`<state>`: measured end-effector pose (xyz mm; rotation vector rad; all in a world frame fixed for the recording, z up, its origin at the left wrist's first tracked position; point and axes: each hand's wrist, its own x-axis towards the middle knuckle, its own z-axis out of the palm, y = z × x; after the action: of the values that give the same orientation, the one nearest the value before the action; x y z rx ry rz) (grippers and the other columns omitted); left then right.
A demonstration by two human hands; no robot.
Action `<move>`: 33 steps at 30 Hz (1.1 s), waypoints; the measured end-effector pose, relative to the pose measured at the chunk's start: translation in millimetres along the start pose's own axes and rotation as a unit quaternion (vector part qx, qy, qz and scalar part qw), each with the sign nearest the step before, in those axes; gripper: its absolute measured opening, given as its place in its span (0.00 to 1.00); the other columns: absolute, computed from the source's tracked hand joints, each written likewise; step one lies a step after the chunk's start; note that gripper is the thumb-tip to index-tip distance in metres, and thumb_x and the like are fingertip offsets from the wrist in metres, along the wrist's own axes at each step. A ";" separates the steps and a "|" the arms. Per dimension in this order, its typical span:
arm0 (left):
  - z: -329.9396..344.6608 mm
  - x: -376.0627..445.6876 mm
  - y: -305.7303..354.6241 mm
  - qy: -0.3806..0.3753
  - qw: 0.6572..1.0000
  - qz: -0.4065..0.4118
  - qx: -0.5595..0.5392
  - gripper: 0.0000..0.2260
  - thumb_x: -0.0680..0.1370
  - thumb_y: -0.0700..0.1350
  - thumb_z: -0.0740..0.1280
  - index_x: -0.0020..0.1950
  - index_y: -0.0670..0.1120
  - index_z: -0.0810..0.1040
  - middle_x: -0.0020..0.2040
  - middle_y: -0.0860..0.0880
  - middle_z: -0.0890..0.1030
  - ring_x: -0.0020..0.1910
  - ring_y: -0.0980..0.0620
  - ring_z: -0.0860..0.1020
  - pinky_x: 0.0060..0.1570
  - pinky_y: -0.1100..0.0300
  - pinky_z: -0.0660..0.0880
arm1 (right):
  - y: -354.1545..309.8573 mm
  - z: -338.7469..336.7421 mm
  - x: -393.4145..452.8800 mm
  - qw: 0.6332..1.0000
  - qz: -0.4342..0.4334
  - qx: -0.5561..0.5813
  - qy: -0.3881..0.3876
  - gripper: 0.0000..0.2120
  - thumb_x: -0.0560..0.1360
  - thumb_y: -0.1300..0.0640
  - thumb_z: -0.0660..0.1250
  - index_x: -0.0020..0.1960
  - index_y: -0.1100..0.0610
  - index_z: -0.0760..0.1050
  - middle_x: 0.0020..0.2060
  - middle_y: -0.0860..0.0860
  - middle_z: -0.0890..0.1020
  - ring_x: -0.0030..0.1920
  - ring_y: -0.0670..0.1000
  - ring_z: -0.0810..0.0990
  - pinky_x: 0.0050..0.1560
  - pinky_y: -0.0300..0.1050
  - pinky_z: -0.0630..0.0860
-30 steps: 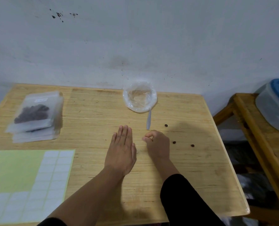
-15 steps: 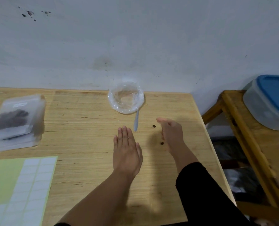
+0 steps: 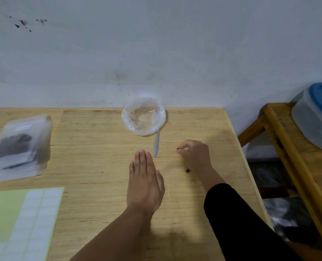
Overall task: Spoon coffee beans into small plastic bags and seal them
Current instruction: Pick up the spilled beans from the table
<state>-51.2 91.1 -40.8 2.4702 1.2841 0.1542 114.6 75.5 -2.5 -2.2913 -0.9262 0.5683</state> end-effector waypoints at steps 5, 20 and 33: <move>-0.5 -1.9 -0.5 -0.004 1.000 0.017 0.005 0.29 0.74 0.52 0.31 0.74 0.41 0.36 0.77 0.43 0.39 0.75 0.48 0.35 0.73 0.53 0.36 | -10.1 -13.5 -14.4 0.943 0.137 0.303 -0.011 0.06 0.73 0.59 0.65 0.38 0.57 0.75 0.27 0.47 0.70 0.26 0.42 0.68 0.27 0.34 0.66; 7.3 -8.5 10.3 -0.046 0.982 0.181 -0.001 0.31 0.75 0.54 0.32 0.77 0.43 0.42 0.77 0.47 0.43 0.75 0.52 0.37 0.71 0.60 0.34 | 16.5 -4.7 -75.1 0.995 0.085 0.022 0.056 0.12 0.73 0.56 0.68 0.56 0.55 0.81 0.54 0.50 0.83 0.57 0.47 0.78 0.57 0.31 0.61; 5.6 -8.1 19.8 -0.072 0.979 0.192 0.001 0.34 0.73 0.56 0.31 0.76 0.43 0.41 0.77 0.46 0.42 0.72 0.53 0.33 0.70 0.60 0.34 | 23.7 -21.4 -103.4 0.728 0.316 0.596 0.122 0.08 0.76 0.61 0.57 0.40 0.60 0.72 0.30 0.53 0.74 0.29 0.49 0.71 0.29 0.42 0.65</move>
<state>-39.2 72.7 -38.4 2.6492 0.7404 0.0658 69.3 -21.4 14.0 -1.3033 0.4057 0.7845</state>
